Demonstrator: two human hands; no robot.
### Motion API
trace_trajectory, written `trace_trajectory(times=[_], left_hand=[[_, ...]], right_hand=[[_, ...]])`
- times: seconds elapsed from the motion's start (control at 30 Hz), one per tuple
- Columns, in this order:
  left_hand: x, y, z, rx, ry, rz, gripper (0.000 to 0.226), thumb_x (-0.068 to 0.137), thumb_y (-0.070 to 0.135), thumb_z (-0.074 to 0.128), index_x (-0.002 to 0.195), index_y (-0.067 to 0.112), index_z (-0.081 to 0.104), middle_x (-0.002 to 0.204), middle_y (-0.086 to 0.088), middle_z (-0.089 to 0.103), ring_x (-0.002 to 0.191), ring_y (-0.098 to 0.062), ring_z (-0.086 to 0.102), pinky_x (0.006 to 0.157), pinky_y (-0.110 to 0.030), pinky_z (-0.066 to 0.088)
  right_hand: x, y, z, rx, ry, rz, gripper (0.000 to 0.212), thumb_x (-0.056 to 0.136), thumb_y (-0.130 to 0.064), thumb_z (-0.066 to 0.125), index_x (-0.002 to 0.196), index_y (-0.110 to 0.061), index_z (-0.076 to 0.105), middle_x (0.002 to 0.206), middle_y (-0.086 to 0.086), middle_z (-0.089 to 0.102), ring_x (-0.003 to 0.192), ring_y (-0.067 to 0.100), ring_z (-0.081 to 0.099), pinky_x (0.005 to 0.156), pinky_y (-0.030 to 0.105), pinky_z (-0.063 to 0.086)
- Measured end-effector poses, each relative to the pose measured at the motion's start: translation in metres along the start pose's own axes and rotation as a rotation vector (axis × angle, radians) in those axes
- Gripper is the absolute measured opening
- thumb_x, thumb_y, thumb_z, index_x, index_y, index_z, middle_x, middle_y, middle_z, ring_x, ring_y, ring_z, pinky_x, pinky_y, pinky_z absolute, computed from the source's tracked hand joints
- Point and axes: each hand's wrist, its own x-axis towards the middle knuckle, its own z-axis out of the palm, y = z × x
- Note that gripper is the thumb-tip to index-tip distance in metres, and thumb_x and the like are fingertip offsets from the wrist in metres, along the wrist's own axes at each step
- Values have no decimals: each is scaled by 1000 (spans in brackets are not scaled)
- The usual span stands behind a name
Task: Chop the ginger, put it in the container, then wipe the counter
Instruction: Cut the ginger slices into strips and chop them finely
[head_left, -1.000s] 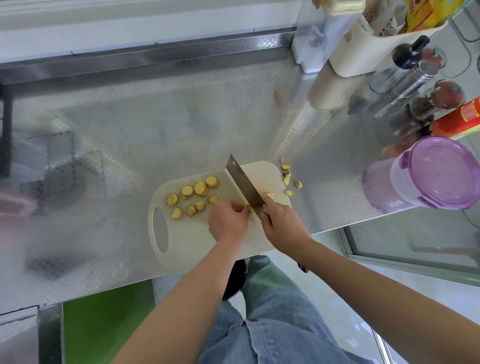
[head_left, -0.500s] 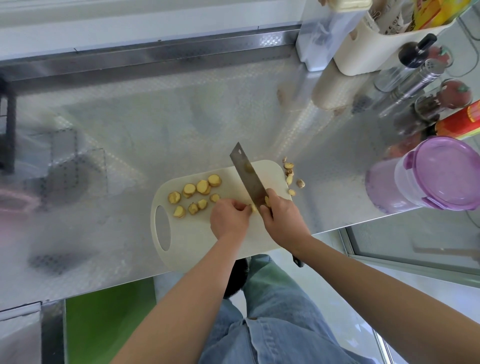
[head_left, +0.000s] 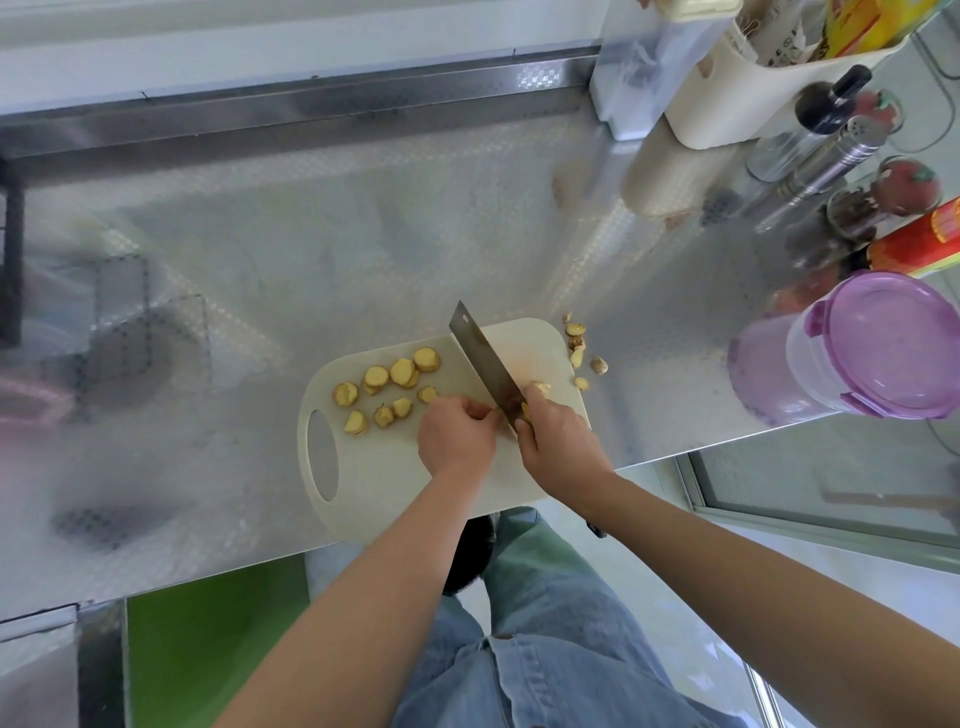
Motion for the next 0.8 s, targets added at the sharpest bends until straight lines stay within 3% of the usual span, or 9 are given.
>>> trace_trajectory(times=[0.13, 0.4, 0.53, 0.8], left_hand=[[1, 0, -1, 6, -1, -1, 11, 75, 29, 72, 80, 20, 76, 74, 2, 72, 73, -17, 66, 59, -22, 41], [1, -2, 0, -17, 1, -9, 9, 75, 29, 74, 78, 21, 76, 73, 3, 72, 72, -16, 66, 58, -21, 40], [1, -2, 0, -31, -10, -7, 8, 75, 28, 73, 75, 20, 76, 70, 2, 71, 71, -17, 67, 57, -22, 40], [0, -1, -1, -20, -4, -1, 8, 73, 25, 72, 78, 21, 77, 74, 1, 72, 72, -17, 66, 58, -22, 42]], right_hand=[[7, -3, 4, 81, 78, 21, 15, 95, -16, 41, 107, -8, 44, 83, 14, 59, 73, 37, 55, 64, 48, 49], [0, 5, -4, 93, 87, -48, 19, 94, -13, 44, 111, -6, 48, 70, 10, 55, 64, 31, 51, 57, 41, 44], [-5, 5, -5, 68, 40, -53, 29, 96, -16, 44, 124, -8, 44, 82, 15, 62, 72, 34, 55, 63, 41, 47], [-1, 0, 5, 11, 18, 22, 28, 96, -19, 41, 123, -11, 42, 88, 13, 63, 78, 36, 58, 68, 47, 51]])
